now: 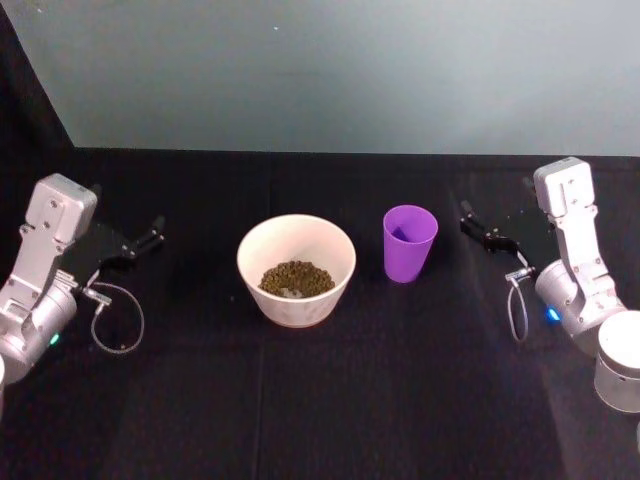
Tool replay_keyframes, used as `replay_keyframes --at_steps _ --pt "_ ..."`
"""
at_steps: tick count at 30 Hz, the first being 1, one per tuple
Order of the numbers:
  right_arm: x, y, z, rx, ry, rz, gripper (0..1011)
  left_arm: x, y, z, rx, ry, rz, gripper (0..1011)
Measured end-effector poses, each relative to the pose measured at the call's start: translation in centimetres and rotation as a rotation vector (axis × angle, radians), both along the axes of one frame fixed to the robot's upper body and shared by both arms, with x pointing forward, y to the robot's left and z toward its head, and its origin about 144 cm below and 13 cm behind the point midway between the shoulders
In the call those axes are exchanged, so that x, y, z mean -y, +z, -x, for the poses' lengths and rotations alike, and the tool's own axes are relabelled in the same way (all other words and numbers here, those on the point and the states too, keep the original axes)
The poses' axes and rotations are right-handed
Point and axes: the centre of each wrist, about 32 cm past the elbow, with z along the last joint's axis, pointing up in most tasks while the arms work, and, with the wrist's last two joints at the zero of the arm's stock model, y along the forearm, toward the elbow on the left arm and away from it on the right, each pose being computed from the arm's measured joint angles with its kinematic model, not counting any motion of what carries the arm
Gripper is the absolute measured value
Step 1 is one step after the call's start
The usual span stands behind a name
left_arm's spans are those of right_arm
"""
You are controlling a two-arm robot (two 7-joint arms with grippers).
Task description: Pick up the cup and pour the mung beans from the cup into the bowl.
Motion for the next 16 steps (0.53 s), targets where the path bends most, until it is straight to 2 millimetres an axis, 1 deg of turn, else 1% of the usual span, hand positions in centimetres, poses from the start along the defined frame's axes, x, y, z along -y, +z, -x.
replay_keyframes --at_steps 16 --pt "0.0 0.0 0.0 0.0 0.0 0.0 1003 0.0 0.0 0.0 0.0 0.0 0.0 1000"
